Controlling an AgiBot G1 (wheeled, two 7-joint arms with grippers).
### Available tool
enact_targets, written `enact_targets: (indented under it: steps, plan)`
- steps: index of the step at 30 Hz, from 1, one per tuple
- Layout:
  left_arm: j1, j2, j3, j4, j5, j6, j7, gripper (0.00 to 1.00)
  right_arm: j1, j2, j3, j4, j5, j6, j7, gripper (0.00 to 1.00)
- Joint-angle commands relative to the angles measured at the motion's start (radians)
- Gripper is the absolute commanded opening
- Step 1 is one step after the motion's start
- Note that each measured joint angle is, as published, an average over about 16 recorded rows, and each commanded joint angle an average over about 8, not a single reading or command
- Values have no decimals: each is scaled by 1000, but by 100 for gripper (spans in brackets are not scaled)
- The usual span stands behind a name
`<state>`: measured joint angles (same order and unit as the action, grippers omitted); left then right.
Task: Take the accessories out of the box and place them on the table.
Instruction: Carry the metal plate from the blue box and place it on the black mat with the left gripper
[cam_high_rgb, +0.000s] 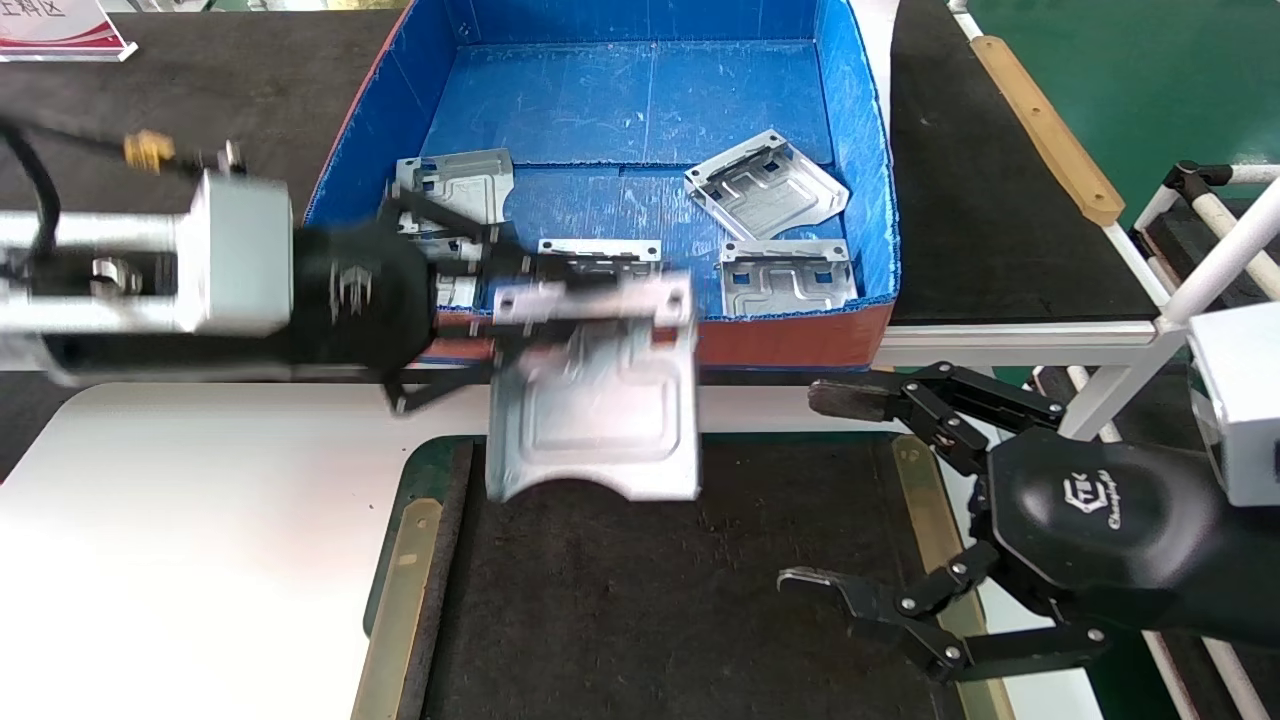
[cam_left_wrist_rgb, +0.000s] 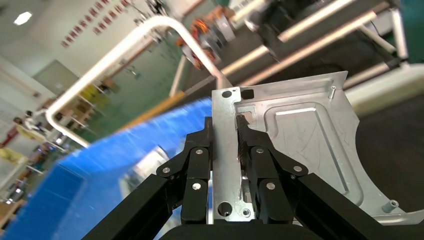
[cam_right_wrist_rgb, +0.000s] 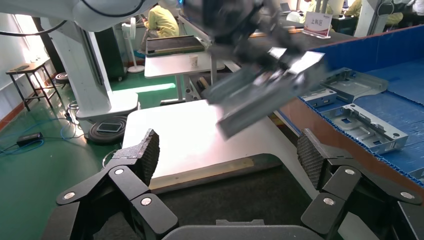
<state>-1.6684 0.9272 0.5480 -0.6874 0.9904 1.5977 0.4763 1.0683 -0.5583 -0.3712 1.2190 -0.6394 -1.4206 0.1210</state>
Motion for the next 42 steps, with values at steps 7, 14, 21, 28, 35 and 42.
enact_targets:
  steps: [7,14,21,28,35,42]
  plan:
    - [71,-30,141,-92,-103,1,35,0,0,0,0,0,0,0,0,100]
    - [136,26,262,-91,-124,-25,128,0,0,0,0,0,0,0,0,100]
    - [171,179,307,82,-60,-142,251,0,0,0,0,0,0,0,0,100]
    - [205,355,316,255,-19,-335,364,0,0,0,0,0,0,0,0,100]
    - [241,442,338,302,-43,-525,372,0,0,0,0,0,0,0,0,100]
    - [274,449,445,173,-105,-697,268,0,0,0,0,0,0,0,0,100]
